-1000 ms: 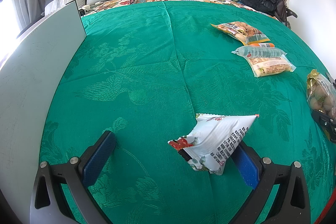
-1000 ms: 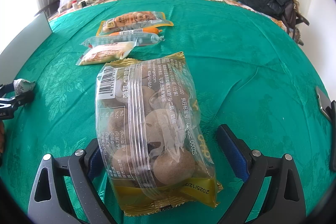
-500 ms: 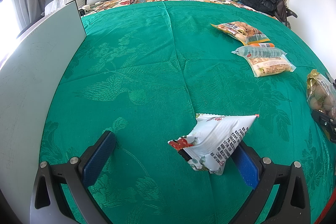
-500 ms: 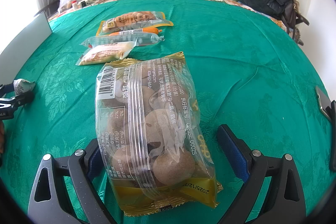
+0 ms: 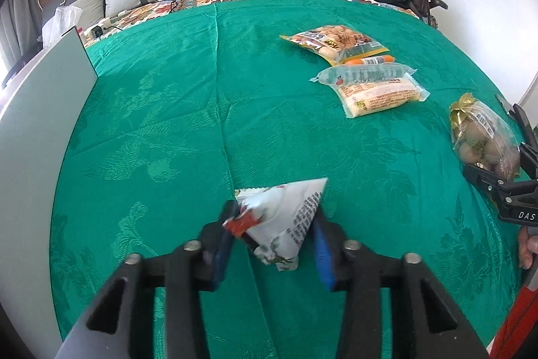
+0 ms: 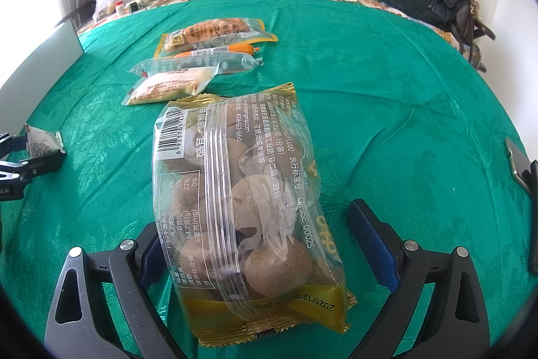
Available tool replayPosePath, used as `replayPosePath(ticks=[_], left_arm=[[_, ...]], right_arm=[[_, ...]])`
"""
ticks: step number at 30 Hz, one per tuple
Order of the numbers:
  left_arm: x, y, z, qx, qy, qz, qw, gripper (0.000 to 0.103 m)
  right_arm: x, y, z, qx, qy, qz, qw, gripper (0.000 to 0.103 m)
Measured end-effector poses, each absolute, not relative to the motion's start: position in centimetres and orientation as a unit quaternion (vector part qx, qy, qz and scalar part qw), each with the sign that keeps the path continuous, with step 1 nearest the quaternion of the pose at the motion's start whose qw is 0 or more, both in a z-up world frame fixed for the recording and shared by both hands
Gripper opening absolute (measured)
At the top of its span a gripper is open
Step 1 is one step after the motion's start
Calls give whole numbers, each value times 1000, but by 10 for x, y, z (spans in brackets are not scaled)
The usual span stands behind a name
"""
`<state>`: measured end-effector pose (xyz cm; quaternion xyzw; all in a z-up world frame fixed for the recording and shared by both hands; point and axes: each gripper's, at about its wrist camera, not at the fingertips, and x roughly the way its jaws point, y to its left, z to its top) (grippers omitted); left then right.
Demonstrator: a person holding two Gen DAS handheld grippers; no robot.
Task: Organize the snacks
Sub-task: 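Close the left tool on the white packet while the right tool regrasps the egg bag, then carry the white packet and egg bag into the white box and release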
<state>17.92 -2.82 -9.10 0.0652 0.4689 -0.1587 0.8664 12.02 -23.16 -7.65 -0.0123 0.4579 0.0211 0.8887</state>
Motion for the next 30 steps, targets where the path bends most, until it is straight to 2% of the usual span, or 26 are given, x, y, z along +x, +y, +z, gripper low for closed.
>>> replayPosePath(ticks=[5, 8, 15, 16, 17, 18, 24, 30], left_arm=[[166, -12, -78, -6, 464, -186, 866, 30], [151, 0, -69, -47, 462, -192, 864, 30], [109, 19, -54, -84, 467, -200, 857, 30], [101, 22, -50, -85, 465, -202, 858, 30], [94, 26, -46, -85, 462, -203, 859, 30], [88, 30, -42, -86, 459, -203, 860, 30], [56, 59, -17, -115, 442, -204, 866, 30], [42, 101, 19, -155, 419, -194, 873, 30]], right_arm=[[130, -239, -69, -12, 532, 52, 845, 96], [133, -243, -47, -2, 535, 74, 842, 96], [157, -207, -42, -103, 577, 105, 803, 96], [157, -204, -44, -122, 580, 94, 800, 93], [156, -204, -45, -133, 581, 80, 799, 84], [154, -207, -43, -129, 585, 72, 798, 61], [136, -219, -2, -47, 566, 67, 820, 61], [126, -158, 25, -33, 569, 136, 810, 61]])
